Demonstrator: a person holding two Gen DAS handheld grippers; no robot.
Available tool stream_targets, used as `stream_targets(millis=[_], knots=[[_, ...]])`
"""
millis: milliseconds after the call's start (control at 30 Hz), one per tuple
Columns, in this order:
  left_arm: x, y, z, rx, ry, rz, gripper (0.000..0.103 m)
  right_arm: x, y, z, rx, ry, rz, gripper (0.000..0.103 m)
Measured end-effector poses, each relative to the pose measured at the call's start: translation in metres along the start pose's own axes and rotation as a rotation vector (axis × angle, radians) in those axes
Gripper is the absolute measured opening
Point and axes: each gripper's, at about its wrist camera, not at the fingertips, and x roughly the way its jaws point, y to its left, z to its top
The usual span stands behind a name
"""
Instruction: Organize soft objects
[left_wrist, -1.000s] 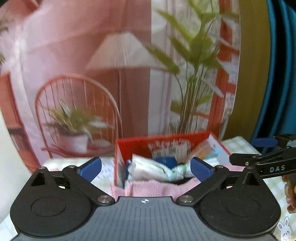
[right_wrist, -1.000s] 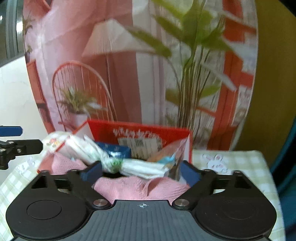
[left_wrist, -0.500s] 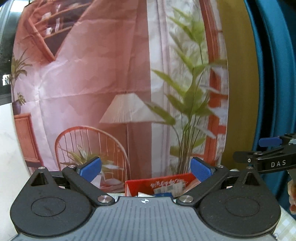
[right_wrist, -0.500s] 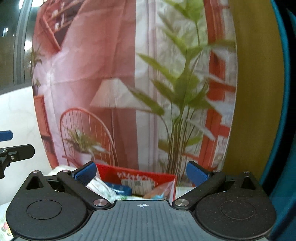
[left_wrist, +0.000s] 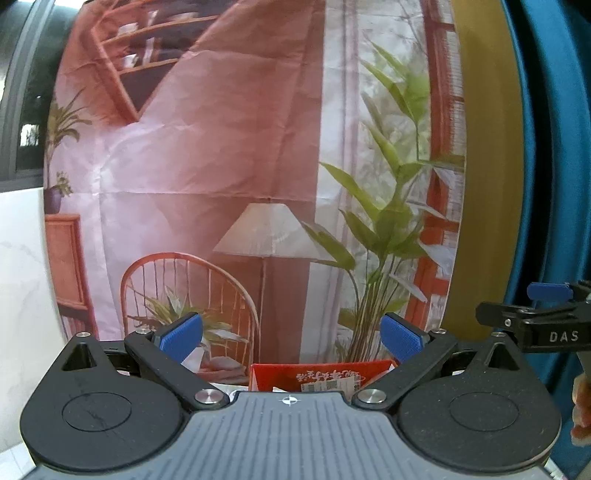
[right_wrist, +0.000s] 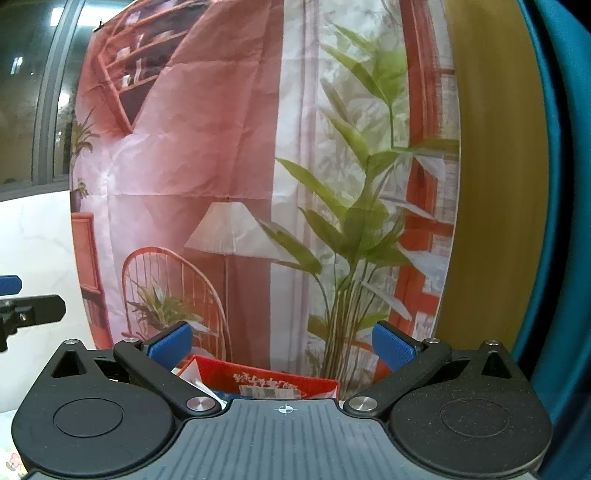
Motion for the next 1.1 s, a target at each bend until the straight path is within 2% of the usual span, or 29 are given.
stream_targets(millis=[433, 1100], knots=[[-0.0004, -0.0004, -0.0009, 0.023, 0.007, 0.059, 0.103, -0.003, 0.0002, 0.0012, 0.0, 0.0, -0.01, 0.103], [0.0029, 0.005, -0.0031, 0.039, 0.026, 0.062, 0.103, -0.0019, -0.0025, -0.0015, 0.008, 0.006, -0.021, 0.103]])
